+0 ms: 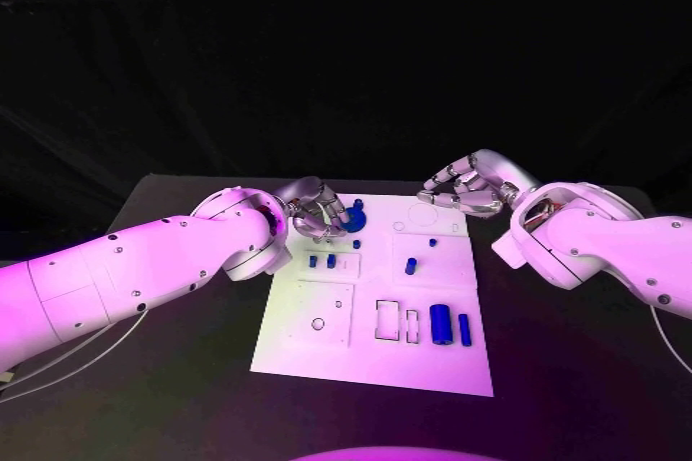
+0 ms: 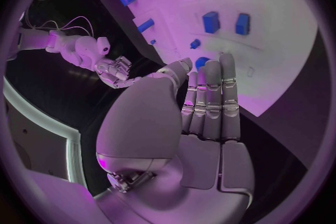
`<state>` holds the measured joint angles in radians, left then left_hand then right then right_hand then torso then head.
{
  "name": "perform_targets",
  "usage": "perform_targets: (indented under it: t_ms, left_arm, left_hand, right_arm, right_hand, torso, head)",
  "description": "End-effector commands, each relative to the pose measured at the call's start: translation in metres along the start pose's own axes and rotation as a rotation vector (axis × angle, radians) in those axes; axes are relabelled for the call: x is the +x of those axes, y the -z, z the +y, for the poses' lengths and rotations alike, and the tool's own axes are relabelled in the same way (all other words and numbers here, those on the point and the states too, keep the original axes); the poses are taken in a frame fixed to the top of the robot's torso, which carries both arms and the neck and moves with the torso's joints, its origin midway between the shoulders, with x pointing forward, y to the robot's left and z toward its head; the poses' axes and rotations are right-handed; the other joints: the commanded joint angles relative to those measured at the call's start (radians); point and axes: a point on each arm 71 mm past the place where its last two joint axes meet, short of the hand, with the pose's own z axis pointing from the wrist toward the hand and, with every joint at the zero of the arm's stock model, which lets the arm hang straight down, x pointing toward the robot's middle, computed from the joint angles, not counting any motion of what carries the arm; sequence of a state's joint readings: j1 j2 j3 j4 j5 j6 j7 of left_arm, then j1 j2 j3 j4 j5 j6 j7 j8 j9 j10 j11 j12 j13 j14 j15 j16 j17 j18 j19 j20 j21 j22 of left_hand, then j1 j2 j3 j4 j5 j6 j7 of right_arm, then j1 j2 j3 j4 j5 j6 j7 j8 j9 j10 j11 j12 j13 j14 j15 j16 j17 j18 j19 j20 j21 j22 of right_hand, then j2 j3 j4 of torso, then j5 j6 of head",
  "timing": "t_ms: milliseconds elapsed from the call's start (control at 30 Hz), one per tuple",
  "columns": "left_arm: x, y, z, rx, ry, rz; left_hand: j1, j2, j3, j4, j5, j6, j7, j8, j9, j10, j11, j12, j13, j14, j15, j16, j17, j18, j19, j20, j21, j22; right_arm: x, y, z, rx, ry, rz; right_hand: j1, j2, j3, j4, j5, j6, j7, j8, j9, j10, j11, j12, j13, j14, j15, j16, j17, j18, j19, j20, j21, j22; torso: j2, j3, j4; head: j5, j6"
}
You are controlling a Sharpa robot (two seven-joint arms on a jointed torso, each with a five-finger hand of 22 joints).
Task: Assemble the parts on the task board
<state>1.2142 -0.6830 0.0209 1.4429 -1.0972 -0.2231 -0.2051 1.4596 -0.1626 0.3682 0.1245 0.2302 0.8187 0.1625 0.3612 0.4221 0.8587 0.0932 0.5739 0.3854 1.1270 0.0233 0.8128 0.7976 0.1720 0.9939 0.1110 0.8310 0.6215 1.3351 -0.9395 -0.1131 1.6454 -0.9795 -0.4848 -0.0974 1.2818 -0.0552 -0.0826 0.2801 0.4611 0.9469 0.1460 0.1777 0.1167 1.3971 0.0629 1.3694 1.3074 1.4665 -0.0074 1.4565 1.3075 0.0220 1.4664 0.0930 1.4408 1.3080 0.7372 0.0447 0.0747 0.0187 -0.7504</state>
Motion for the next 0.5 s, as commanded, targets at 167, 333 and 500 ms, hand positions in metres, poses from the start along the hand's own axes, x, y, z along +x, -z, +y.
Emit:
perform_targets:
  t_ms: [167,333,500]
  left_arm:
    - [0.008,-0.005,-0.017,0.237,-0.198,-0.048]
    - [0.017,-0.010,-0.017,0.238,-0.300,-0.018]
    - [0.022,-0.015,-0.017,0.221,-0.377,0.006]
  left_hand:
    - [0.002,-0.024,-0.023,-0.018,-0.012,0.056,-0.007,-0.066,-0.092,0.048,0.003,-0.075,-0.098,0.080,-0.003,0.065,-0.028,0.013,0.063,-0.001,0.020,0.007]
    - [-0.004,-0.025,-0.036,-0.020,-0.012,0.086,-0.012,-0.107,-0.149,0.047,0.005,-0.126,-0.162,0.122,-0.002,0.137,-0.019,0.013,0.089,-0.004,0.042,0.020]
    - [-0.007,-0.021,-0.044,-0.020,-0.012,0.113,-0.016,-0.126,-0.178,0.066,0.002,-0.145,-0.195,0.184,-0.006,0.236,0.052,-0.007,0.163,-0.006,0.136,0.131]
  right_arm:
    - [0.001,0.000,0.001,-0.010,0.005,0.007]
    - [0.002,0.001,0.002,-0.009,0.005,0.008]
    - [0.002,0.001,0.002,-0.010,0.005,0.008]
  right_hand:
    - [0.005,0.005,0.000,-0.005,0.008,-0.001,-0.003,0.003,-0.002,-0.004,-0.003,-0.005,0.073,0.065,-0.010,-0.005,0.100,0.011,0.045,-0.006,-0.006,0.165]
    - [0.005,0.005,0.000,-0.005,0.008,-0.001,-0.003,0.003,-0.002,-0.004,-0.003,-0.005,0.073,0.065,-0.010,-0.005,0.100,0.011,0.045,-0.006,-0.006,0.165]
    - [0.005,0.005,0.000,-0.005,0.008,-0.001,-0.003,0.003,-0.002,-0.004,-0.003,-0.005,0.073,0.065,-0.010,-0.005,0.100,0.011,0.045,-0.006,-0.006,0.165]
  torso:
    - [0.001,-0.0006,0.0002]
    - [0.001,-0.0001,0.0005]
    - [0.001,0.0003,-0.0007]
  head:
    - [-0.009,0.005]
    - [-0.012,0.005]
    - [-0.012,0.005]
